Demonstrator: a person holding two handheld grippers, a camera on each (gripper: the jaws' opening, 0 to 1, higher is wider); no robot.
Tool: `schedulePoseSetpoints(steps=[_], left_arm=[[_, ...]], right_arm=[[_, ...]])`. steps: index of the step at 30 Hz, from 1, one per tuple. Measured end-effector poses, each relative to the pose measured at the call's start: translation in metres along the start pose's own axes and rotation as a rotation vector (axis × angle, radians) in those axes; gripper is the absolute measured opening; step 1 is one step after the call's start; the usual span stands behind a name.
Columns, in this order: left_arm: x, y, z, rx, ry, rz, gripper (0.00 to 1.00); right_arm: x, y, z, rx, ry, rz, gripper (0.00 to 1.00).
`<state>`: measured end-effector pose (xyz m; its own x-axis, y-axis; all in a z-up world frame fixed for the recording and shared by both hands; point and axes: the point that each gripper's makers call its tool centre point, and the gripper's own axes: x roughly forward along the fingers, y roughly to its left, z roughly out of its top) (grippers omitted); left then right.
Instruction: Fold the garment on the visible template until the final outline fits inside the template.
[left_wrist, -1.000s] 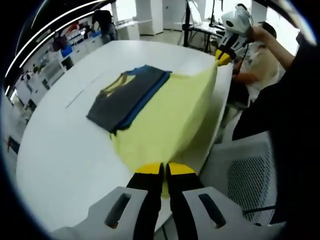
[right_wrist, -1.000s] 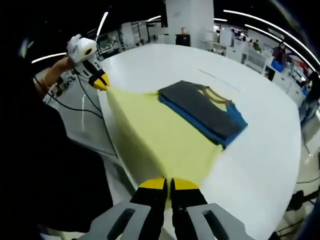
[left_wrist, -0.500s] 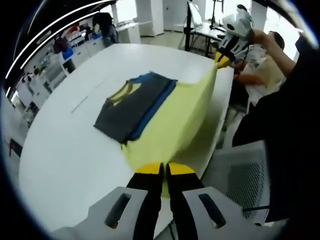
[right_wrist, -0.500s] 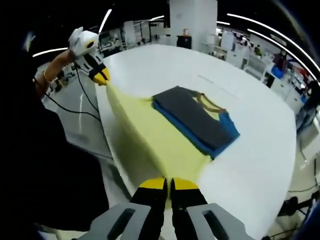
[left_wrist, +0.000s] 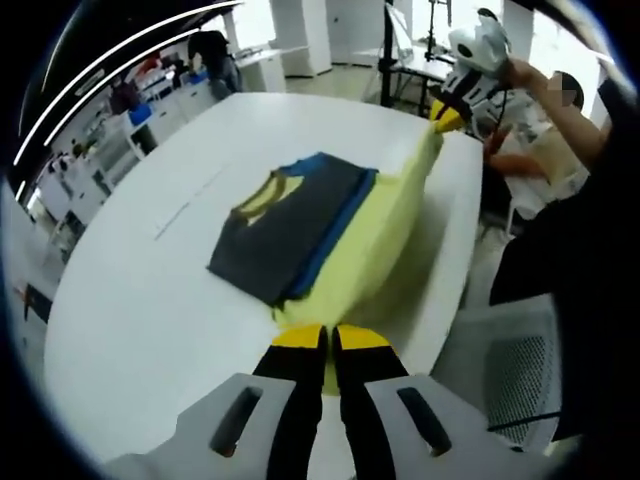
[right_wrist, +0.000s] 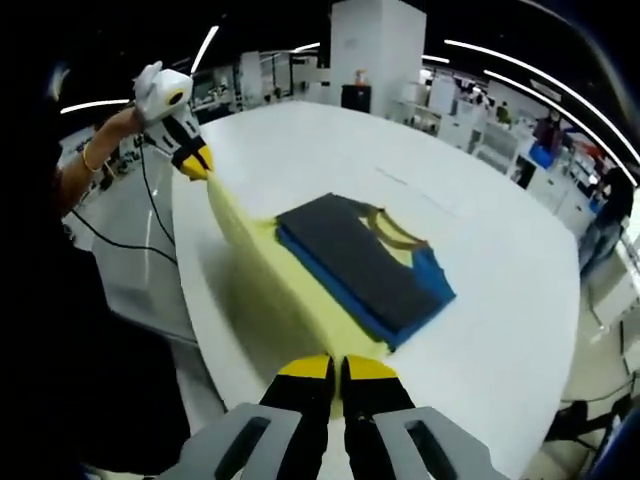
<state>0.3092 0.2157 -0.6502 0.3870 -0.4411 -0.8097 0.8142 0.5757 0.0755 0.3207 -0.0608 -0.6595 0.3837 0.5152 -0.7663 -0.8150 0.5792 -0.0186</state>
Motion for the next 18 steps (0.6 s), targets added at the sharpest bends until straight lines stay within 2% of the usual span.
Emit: schedulePoseSetpoints(steps=[8,13,18], left_arm=[[0.006,0.026,0.020,0.020,-0.023,0.032,0.01],[0.009,0.047,0.036,0.033,-0.062,0.087,0.01],[0.018,0.064,0.047,0.049,-0.073,0.134,0.01]], right_arm=[[0.010,-0.026,0.015,-0.037,0.014,-0.049,0.00],[0.017,-0.049,0.029,-0.050,-0.001,-0.097,0.00],[0.027,-0.068,0.037,-0.049,-0.004,-0.133,0.00]])
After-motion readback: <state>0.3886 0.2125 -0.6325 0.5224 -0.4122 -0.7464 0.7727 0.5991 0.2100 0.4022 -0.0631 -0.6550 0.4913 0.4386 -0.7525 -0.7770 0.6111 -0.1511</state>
